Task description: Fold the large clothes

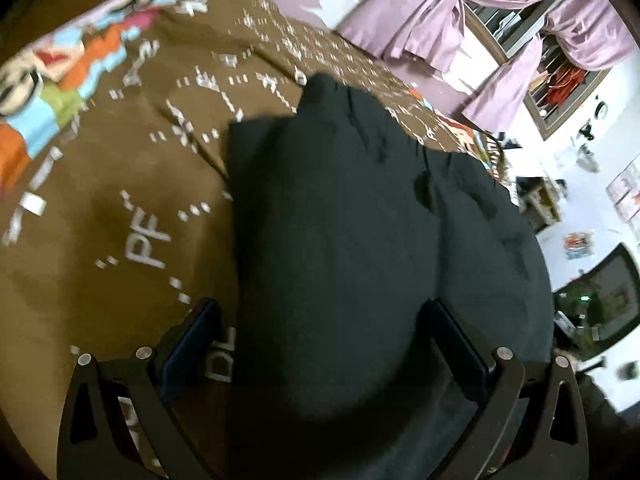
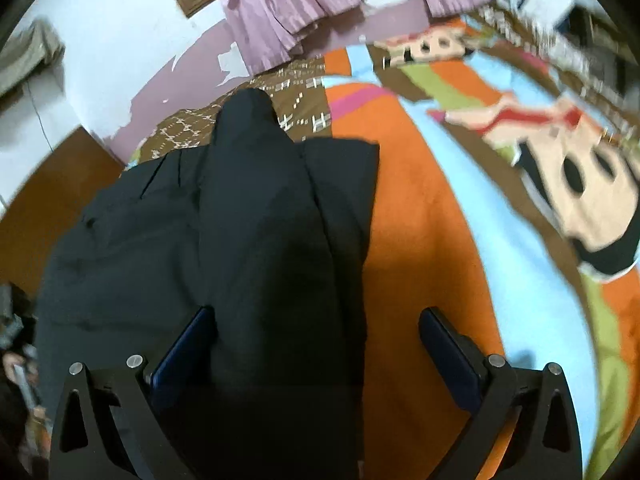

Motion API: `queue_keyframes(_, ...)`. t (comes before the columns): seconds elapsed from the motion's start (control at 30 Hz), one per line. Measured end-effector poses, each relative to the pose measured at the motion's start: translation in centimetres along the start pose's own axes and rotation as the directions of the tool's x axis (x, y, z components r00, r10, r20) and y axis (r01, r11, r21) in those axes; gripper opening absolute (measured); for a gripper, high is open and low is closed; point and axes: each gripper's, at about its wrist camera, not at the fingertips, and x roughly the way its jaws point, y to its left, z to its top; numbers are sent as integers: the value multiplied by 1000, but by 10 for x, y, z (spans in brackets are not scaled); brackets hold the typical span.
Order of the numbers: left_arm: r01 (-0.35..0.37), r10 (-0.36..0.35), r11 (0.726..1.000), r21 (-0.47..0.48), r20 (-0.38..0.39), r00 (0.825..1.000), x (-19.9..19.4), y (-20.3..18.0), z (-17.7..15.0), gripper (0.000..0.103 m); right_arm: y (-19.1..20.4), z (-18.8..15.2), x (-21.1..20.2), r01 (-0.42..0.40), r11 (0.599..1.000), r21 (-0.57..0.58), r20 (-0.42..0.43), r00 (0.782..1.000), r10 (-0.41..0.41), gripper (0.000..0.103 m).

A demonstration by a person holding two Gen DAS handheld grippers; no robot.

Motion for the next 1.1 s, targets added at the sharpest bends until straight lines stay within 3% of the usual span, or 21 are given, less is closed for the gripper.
queue_keyframes(0.17,70,-71,997,-38,-11,997,-3,8,-1,102,2,-5,-2,-66,997,31,-47,997,67,103)
queue_keyframes(0.33,76,-77,996,-38,-29,997,-7,3,-1,100,14,-10,0,-125,992,27,-113,985,127,103)
queue_keyframes(0.47,39,-39,999,-17,-33,999,-7,-10,-5,82,27,-12,4,-122,992,31,-141,982,125,102)
queue_keyframes(0.63,-8,7,999,-54,-15,1000,-15,-13,-8,55,36,-15,-1,-115,992,60,-139,983,122,77)
queue_keyframes(0.73,-33,33,999,-33,19,999,-29,-26,-10,36,45,-15,-9,-124,989,76,-117,984,132,51)
queue_keyframes(0.8,-53,53,999,-4,39,998,-38,-39,-10,28,54,-12,-18,-123,990,66,-90,988,128,31)
queue_keyframes(0.9,-76,72,996,48,76,994,-52,-60,-12,20,70,-5,-34,-131,990,43,-40,990,133,22)
queue_keyframes(1.1,-93,66,985,144,179,982,-84,-102,-6,17,123,8,-57,-198,980,-24,26,980,199,18)
